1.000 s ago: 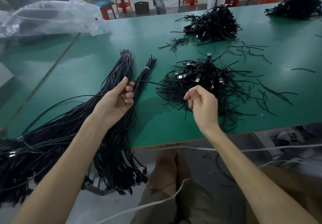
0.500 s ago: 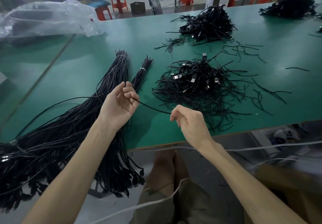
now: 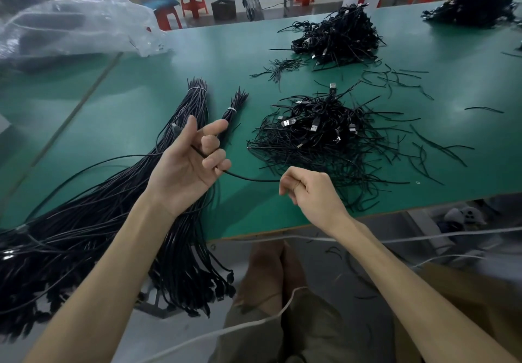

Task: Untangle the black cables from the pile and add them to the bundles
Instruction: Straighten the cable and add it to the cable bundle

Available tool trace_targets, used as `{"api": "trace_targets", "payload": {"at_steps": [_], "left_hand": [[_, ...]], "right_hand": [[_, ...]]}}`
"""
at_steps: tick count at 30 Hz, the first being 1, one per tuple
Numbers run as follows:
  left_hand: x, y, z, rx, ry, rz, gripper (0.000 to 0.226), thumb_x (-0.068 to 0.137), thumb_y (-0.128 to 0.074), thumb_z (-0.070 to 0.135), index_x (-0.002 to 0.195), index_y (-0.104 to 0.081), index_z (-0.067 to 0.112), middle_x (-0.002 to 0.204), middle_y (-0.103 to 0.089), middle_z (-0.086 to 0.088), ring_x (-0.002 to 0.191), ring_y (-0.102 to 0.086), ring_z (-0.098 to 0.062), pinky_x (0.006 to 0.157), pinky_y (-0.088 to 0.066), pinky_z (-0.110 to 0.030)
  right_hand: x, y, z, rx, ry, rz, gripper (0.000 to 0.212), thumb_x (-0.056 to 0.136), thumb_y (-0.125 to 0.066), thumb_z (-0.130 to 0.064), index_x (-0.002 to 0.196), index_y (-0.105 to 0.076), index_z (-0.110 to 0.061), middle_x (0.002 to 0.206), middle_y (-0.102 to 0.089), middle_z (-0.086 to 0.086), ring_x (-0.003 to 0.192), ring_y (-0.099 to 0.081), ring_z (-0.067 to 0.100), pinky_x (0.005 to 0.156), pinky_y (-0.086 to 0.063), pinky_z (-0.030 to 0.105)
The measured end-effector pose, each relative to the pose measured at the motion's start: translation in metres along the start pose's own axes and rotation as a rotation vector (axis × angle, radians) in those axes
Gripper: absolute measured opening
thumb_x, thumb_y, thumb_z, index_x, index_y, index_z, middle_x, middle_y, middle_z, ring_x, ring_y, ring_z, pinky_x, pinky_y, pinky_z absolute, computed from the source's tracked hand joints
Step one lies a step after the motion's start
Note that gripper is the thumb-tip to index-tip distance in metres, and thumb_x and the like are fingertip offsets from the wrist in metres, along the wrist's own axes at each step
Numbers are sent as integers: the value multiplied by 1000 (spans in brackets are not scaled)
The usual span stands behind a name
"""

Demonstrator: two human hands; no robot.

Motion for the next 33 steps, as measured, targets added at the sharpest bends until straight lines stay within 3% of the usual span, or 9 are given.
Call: {"api": "trace_targets", "payload": {"at_steps": [8, 11, 14, 17, 21, 24, 28, 31, 33], "left_hand": [[3, -12, 14, 54, -168, 78, 63, 109, -27, 51, 113, -77, 13, 77, -63, 14, 62, -54, -5, 76, -51, -23], [1, -20, 11, 133, -106, -9, 67, 108, -22, 52, 103, -76, 12, 62, -60, 13, 44, -44, -4, 48, -35, -17], [-5, -28, -2, 698, 149, -148, 76, 105, -22, 64, 88, -74, 11, 47, -56, 3, 32, -38, -10, 39, -23, -23], [-4, -29, -28, 1281, 446, -249, 70, 105, -29, 61, 100, -74, 7, 71, -75, -9, 47, -61, -25, 47, -36, -20], [16, -29, -41, 1593, 335, -32, 52, 104, -36, 48, 110, -71, 10, 91, -78, -5, 74, -72, -20, 72, -51, -27], [22, -30, -36, 1543, 100, 27, 41, 99, -39, 47, 106, -66, 18, 96, -71, 0, 84, -63, -6, 84, -51, -34], [24, -28, -38, 1323, 34, -126, 40, 112, -27, 25, 130, -56, 3, 121, -61, 3, 119, -53, 2, 106, -36, -16], [23, -19, -43, 1089, 96, -21, 57, 112, -15, 43, 159, -35, 18, 160, -42, 10, 146, -35, 3, 119, -28, -17], [24, -22, -49, 900, 66, -21, 68, 106, -11, 57, 162, -29, 23, 163, -38, 13, 150, -32, -2, 123, -27, -23]], "right_hand": [[-3, -4, 1, -4, -31, -80, 34, 107, -52, -25, 76, -63, -22, 58, -51, 17, 49, -37, 30, 50, -35, 42], [-2, -4, 4, -36, -50, -89, 34, 108, -52, -22, 76, -64, -23, 57, -55, 3, 48, -40, 19, 51, -36, 35], [5, 1, 1, -75, -73, -57, 35, 107, -49, -13, 77, -65, -20, 55, -59, -11, 48, -46, 11, 51, -37, 28], [16, 10, -13, -40, -71, 58, 36, 106, -51, -17, 73, -66, -17, 58, -59, 13, 51, -48, 18, 55, -42, 40], [23, 13, -43, 33, 17, 151, 36, 106, -54, -19, 72, -65, -15, 56, -57, 13, 48, -45, 21, 54, -42, 37], [25, 11, -59, 58, 83, 154, 35, 107, -55, -21, 74, -65, -12, 53, -54, 3, 52, -48, 32, 53, -42, 38], [23, 14, -65, 114, 147, 95, 42, 109, -50, -31, 77, -64, -8, 55, -52, -8, 52, -44, 13, 53, -38, 27], [16, 4, -62, 92, 174, -13, 45, 109, -47, -35, 74, -60, -10, 56, -49, -1, 50, -40, 11, 53, -35, 23], [12, -10, -57, 109, 151, -75, 44, 109, -47, -34, 71, -57, -14, 55, -46, -8, 49, -38, 7, 52, -32, 22]]}}
Point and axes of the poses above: each hand's wrist, its own x-axis towards the middle knuckle, its own y-axis out of the back of the hand, z = x × y, the point moved 4 cm from there along x, towards the middle knuckle
